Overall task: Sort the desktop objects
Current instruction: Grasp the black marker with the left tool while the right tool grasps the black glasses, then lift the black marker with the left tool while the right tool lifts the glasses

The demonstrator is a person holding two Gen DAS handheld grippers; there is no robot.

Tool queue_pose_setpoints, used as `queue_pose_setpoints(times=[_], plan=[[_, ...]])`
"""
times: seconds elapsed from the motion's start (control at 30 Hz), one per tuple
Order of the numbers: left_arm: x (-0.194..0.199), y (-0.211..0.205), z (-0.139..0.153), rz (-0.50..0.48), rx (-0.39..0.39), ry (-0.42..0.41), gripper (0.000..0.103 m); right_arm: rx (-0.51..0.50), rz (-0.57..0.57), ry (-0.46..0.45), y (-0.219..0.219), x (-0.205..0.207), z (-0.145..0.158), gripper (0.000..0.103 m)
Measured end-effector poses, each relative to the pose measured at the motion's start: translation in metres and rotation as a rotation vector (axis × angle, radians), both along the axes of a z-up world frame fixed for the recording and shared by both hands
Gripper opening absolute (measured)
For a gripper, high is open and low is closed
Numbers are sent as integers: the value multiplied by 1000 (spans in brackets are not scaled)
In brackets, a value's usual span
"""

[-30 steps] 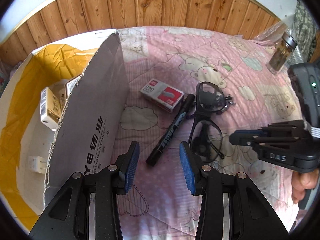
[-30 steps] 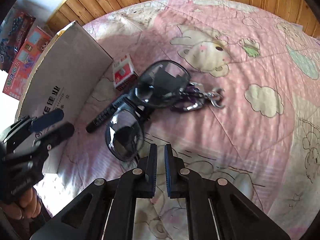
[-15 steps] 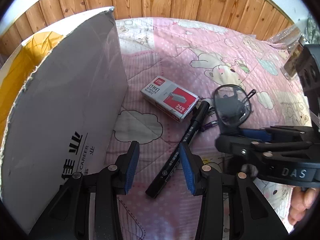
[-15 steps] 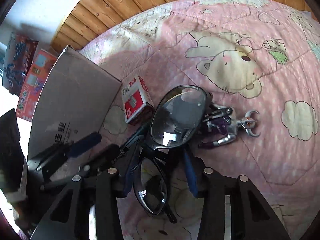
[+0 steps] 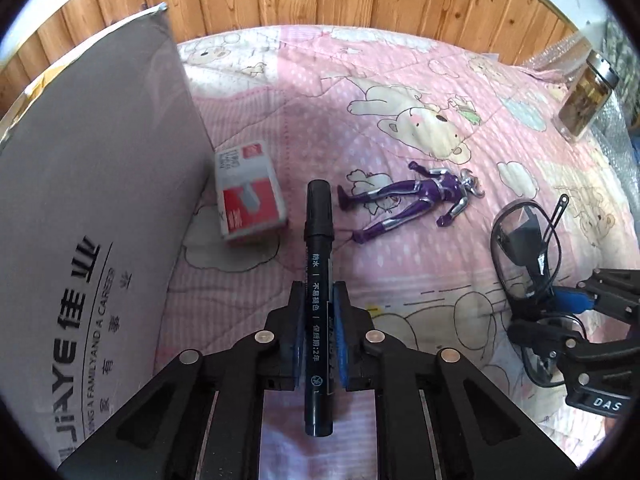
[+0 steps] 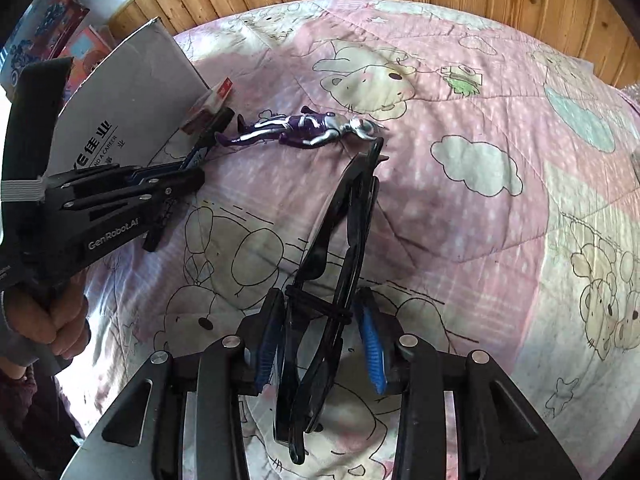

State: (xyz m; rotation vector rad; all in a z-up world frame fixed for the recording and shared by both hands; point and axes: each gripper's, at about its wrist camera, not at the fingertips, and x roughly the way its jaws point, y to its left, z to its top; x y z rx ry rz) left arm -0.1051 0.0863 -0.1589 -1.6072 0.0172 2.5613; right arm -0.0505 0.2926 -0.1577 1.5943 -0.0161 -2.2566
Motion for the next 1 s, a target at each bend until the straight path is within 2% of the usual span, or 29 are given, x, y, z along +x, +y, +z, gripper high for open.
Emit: queue_pose_setpoints(times=[0.07,0.27,0.37,0.43,0.77,1.0], plan=[[7,-10,2,24,47,-19,13,1,-9,-2,4,4,0,32],[28,-37,6,89,199,-55,13,-57,-46,-43,12,3,17,30],[39,-41,11,91,229,-52,13,-85,-51,-39,9,5,27,30],[46,-39,15,89,220,-50,13,-98,-49,-38,3,1,40,30],[87,-23,41,58,108,7,13,-133,-45,-35,-20,9,58,30],[120,-22,50,53,120,14,13,-147,-30,-1,-35,36,78,30]])
